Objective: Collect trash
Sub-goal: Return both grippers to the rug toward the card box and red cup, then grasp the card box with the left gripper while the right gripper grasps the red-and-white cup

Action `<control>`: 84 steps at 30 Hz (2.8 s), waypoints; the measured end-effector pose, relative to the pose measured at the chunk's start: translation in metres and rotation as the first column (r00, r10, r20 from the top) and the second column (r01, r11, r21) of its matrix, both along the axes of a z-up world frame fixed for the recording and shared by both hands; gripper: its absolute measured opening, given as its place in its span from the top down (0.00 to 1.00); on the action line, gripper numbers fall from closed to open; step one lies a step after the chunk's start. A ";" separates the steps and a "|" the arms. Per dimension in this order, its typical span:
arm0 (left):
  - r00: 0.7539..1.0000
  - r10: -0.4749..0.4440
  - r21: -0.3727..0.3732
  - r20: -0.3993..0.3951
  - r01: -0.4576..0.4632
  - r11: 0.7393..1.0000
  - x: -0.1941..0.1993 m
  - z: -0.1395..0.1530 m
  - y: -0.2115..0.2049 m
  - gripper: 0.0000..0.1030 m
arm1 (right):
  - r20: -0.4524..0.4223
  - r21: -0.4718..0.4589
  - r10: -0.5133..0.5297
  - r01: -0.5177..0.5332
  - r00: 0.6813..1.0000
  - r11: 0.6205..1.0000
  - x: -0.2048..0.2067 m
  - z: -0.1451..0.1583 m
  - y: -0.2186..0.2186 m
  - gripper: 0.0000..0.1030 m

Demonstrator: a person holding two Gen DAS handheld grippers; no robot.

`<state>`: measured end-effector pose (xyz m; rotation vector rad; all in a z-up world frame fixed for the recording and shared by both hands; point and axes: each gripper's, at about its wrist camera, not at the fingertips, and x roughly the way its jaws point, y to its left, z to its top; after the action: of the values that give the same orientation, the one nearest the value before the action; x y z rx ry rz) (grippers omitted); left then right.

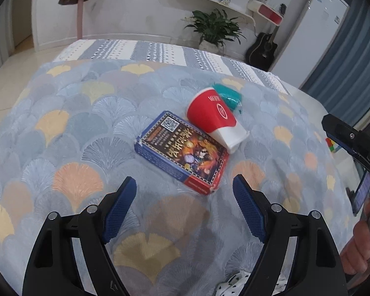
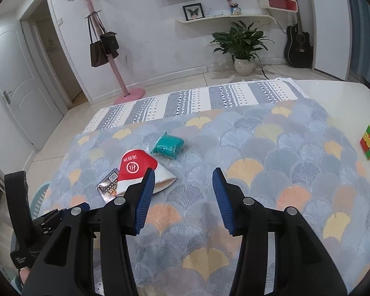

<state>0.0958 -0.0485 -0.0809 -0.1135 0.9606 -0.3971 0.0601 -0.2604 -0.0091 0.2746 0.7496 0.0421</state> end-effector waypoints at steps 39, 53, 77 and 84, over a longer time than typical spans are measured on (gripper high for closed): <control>0.982 0.183 0.198 0.046 -0.188 0.962 0.035 -0.015 0.018 0.29 | -0.056 -0.152 0.127 -0.134 0.990 0.979 0.051 -0.020 0.028 0.56; 0.979 0.201 0.053 -0.043 -0.198 0.979 0.091 -0.015 0.004 0.17 | -0.052 -0.059 0.136 -0.139 0.989 0.988 0.055 -0.027 0.020 0.49; 0.971 0.222 0.102 0.085 -0.231 0.968 0.052 0.016 0.059 0.44 | -0.202 0.065 0.186 -0.176 0.962 0.982 0.097 -0.075 0.052 0.27; 0.968 0.225 0.101 0.108 -0.236 0.966 0.041 0.028 0.084 0.44 | -0.208 0.070 0.204 -0.194 0.957 0.979 0.104 -0.070 0.079 0.51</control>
<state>0.1370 0.0355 -0.0525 -0.1014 0.8617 -0.1312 0.1643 -0.1813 -0.0786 0.2516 0.9903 0.2249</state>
